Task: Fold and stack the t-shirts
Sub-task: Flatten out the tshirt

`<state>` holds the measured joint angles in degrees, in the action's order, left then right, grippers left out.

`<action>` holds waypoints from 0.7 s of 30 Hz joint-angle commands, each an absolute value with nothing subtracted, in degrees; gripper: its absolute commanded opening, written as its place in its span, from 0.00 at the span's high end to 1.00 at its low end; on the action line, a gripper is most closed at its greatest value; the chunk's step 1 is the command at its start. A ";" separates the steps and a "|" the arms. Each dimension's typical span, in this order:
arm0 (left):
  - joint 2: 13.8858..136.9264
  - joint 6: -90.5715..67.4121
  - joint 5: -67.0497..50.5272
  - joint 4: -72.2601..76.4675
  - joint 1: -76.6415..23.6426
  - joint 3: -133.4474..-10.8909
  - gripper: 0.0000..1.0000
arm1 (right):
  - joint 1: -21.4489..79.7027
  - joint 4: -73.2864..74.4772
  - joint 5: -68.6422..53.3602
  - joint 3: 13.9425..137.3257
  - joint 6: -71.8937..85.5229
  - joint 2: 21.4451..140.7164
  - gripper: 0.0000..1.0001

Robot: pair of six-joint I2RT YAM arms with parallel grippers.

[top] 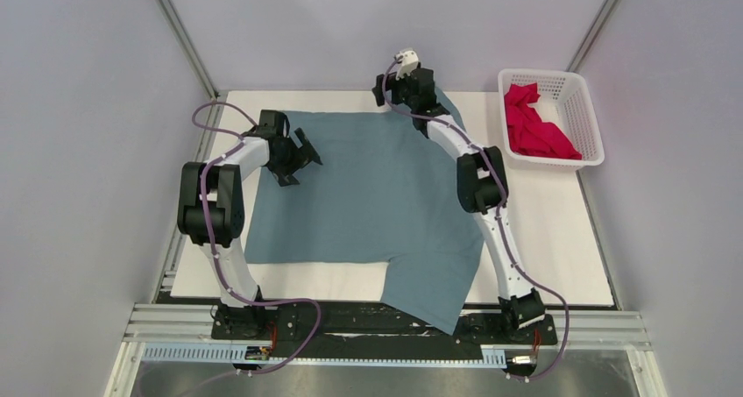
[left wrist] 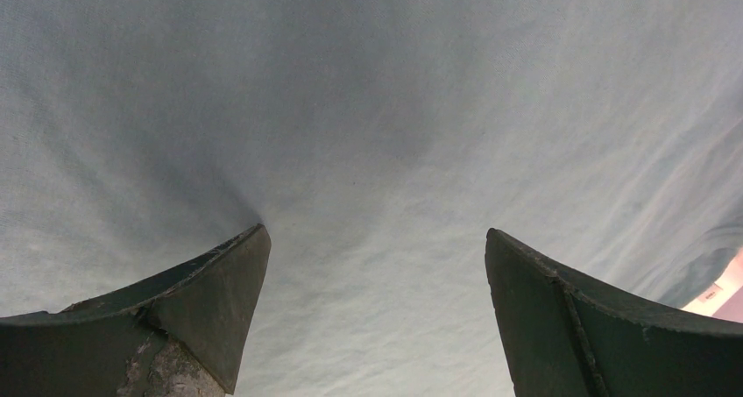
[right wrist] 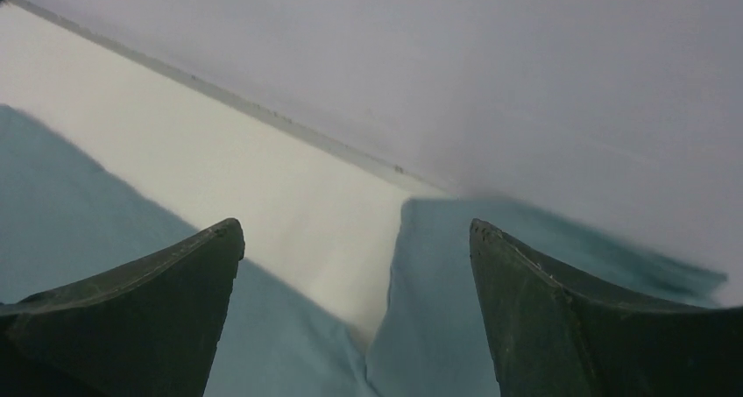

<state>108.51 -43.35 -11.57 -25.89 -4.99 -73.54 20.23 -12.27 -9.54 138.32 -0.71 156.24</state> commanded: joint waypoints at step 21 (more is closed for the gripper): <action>108.14 -38.90 -10.52 -33.69 -0.38 -82.53 0.00 | 13.13 14.14 -2.27 75.16 22.86 112.08 0.00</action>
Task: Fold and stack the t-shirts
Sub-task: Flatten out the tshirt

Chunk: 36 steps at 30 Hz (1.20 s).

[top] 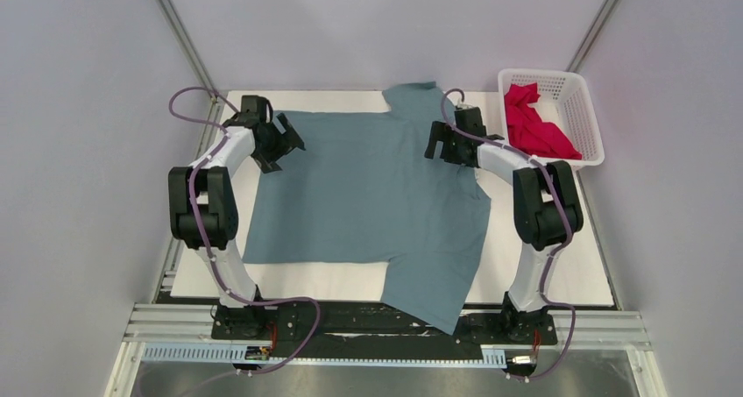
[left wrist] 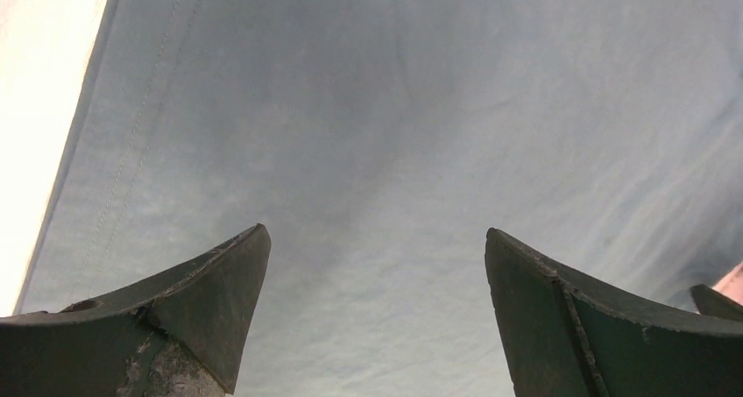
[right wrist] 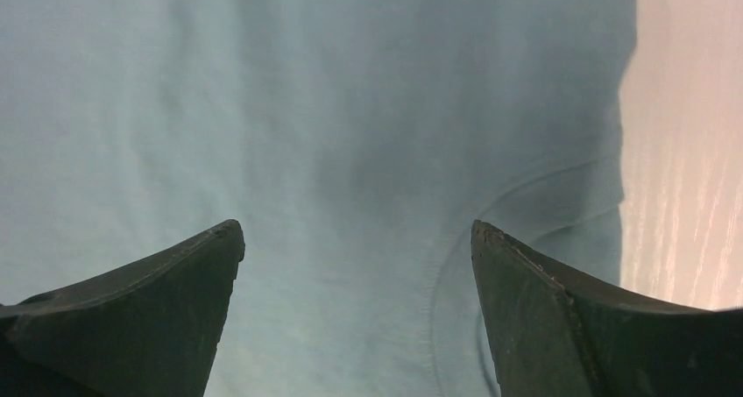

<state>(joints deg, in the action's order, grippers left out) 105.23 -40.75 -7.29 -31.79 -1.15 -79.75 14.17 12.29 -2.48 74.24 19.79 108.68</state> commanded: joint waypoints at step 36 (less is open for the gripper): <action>115.63 -36.51 -14.85 -46.70 3.30 -105.94 0.00 | 11.44 18.90 2.85 85.36 21.77 110.41 0.00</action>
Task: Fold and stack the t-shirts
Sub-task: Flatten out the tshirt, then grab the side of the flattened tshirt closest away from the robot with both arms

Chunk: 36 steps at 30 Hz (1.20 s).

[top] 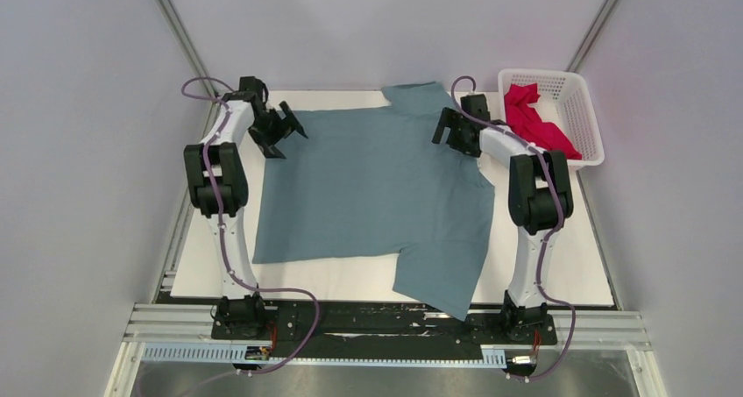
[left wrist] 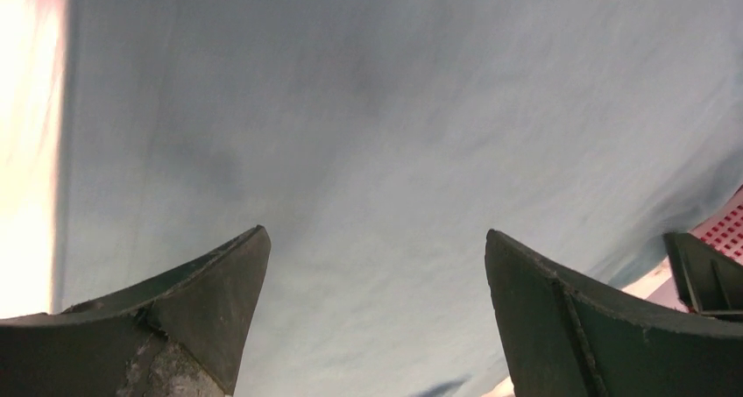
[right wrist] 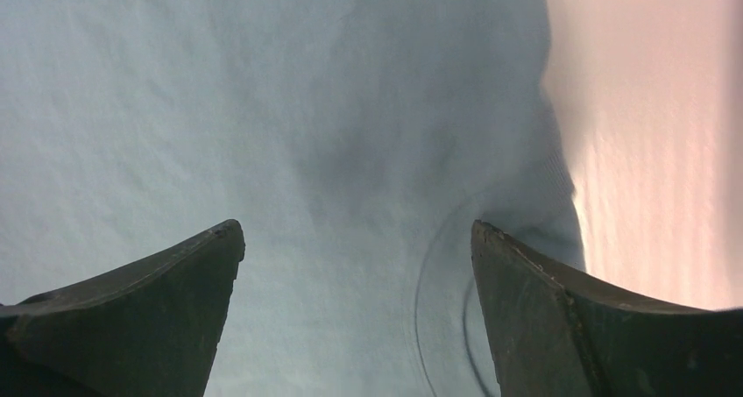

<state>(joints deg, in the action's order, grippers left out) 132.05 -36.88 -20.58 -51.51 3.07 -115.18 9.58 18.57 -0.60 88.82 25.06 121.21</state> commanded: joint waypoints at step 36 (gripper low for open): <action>69.74 -67.41 9.23 -32.67 3.27 -30.09 0.60 | 17.75 18.12 7.25 52.04 25.85 78.67 0.00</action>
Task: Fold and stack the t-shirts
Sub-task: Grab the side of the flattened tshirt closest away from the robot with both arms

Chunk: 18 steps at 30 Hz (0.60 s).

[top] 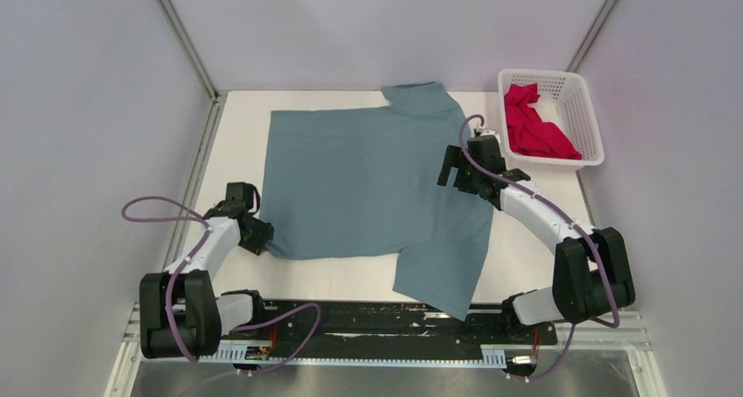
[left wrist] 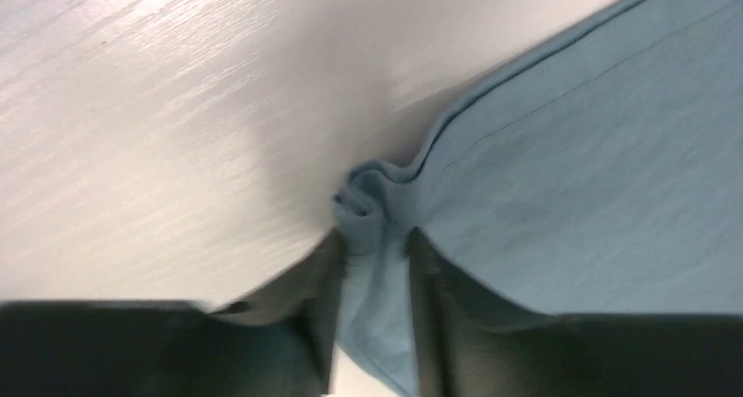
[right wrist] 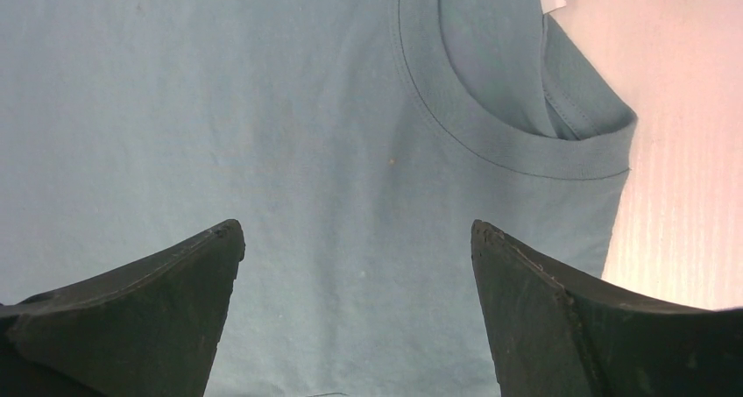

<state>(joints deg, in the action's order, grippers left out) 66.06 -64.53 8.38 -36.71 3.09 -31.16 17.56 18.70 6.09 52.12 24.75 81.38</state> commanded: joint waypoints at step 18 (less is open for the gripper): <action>65.99 -62.13 11.60 -33.87 3.33 -33.34 1.00 | 46.99 49.04 -1.92 45.55 26.12 69.15 0.11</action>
